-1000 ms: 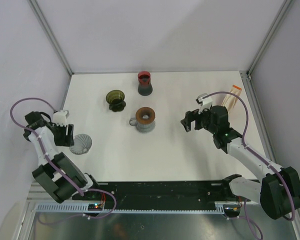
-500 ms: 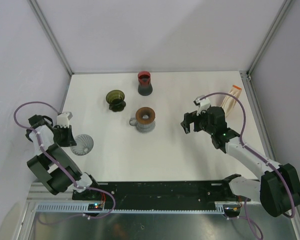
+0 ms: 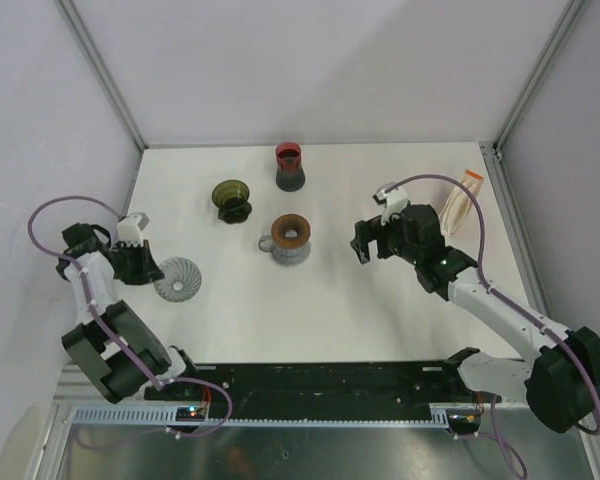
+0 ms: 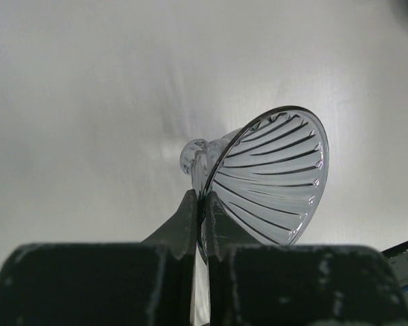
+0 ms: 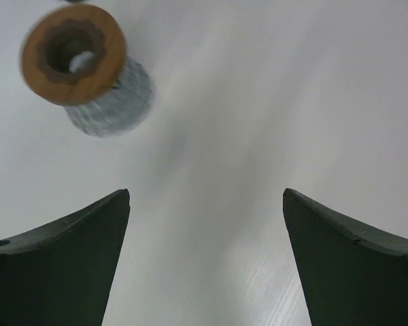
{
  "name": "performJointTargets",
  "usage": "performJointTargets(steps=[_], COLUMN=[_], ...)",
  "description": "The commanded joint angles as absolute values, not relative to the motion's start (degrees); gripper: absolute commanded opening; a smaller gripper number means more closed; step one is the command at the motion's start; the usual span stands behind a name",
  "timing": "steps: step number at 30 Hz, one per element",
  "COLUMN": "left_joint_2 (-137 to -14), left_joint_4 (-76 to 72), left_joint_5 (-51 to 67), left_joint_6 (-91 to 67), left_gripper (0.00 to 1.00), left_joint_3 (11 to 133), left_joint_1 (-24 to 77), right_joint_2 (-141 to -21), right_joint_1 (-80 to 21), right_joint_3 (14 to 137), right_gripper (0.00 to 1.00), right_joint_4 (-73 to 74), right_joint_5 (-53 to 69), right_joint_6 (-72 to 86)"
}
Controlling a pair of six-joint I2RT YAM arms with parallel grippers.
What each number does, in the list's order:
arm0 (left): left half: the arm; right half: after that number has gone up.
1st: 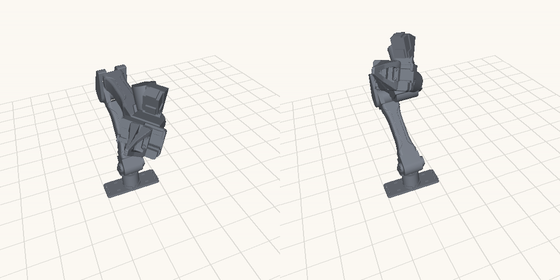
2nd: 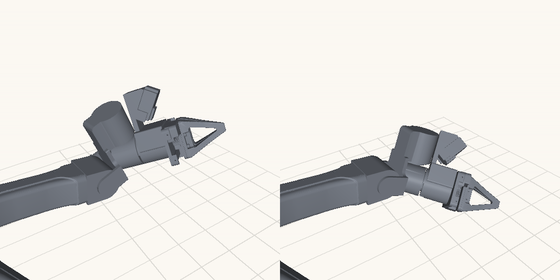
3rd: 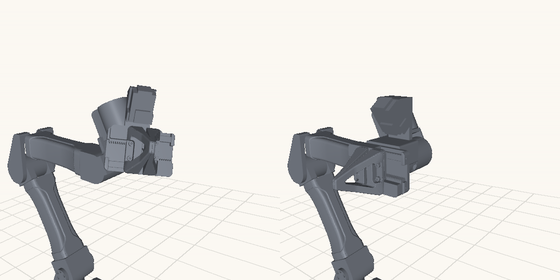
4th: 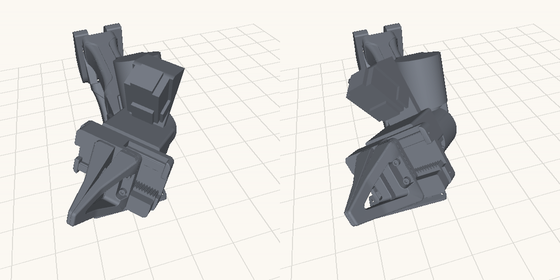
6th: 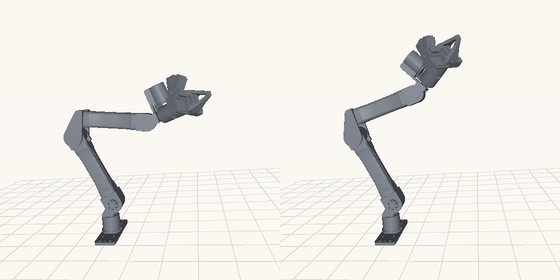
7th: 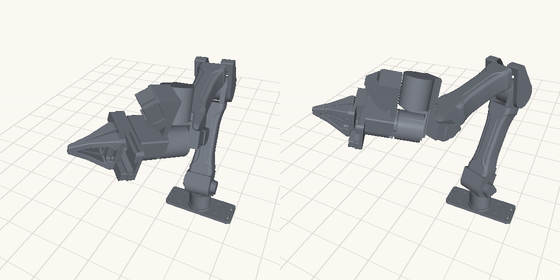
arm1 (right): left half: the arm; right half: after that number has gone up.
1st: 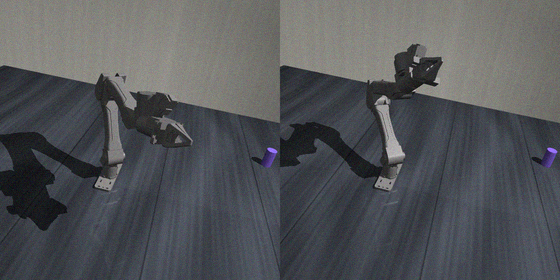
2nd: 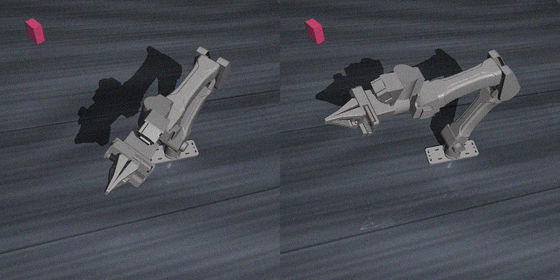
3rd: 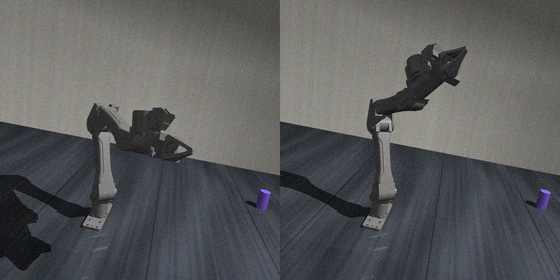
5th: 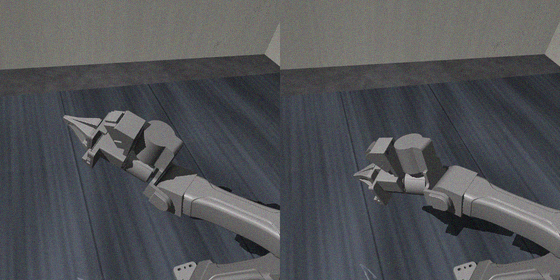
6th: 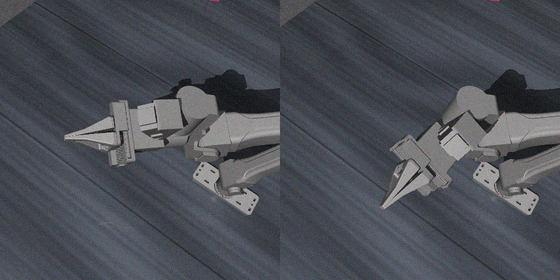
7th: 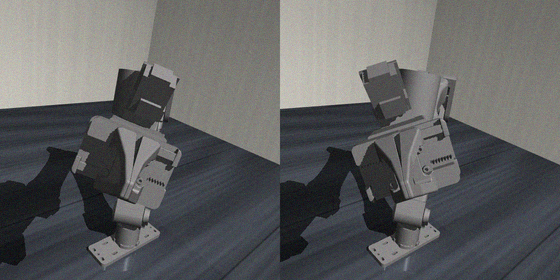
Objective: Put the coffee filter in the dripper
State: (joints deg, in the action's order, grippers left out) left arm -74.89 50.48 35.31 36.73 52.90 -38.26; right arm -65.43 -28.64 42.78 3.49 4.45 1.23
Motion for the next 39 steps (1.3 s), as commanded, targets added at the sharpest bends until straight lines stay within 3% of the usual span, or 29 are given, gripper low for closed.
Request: performJointTargets(steps=[1, 12, 27, 29, 35, 37, 39], left_joint_2=[-69.07, -66.23, -73.17, -74.54, -78.21, -79.69, -81.75], left_joint_4=[50.6, 50.63, 47.53, 47.19, 45.76, 45.04, 44.46], left_joint_5=[40.69, 42.86, 40.86, 41.24, 40.76, 39.81, 37.99], left_joint_6=[30.58, 14.89, -1.49, -2.75, -5.63, -6.72, -7.26], left_gripper=[0.0, 0.0, 0.0, 0.0, 0.0, 0.0, 0.0], left_joint_3=[55.44, 66.32, 78.09, 79.51, 82.51, 83.36, 84.54], left_joint_1=[-33.64, -18.26, -1.0, -0.64, 3.46, 5.83, 8.55], right_joint_2=[-64.99, -77.13, -98.92, -100.87, -101.79, -101.72, -101.72], right_joint_1=[-33.51, -51.96, -52.79, -52.2, -50.41, -49.85, -48.67], right_joint_3=[49.85, 63.38, 91.09, 94.01, 95.93, 96.05, 96.22], right_gripper=[0.99, 0.92, 0.77, 0.66, 0.18, 0.07, 0.02], right_joint_4=[7.01, -3.86, 13.01, 16.94, 21.65, 22.31, 23.46], right_joint_5=[1.77, 0.44, 1.3, 0.74, 0.46, 0.12, 0.03], right_joint_6=[2.99, 15.67, 17.11, 16.93, 17.36, 17.15, 17.12])
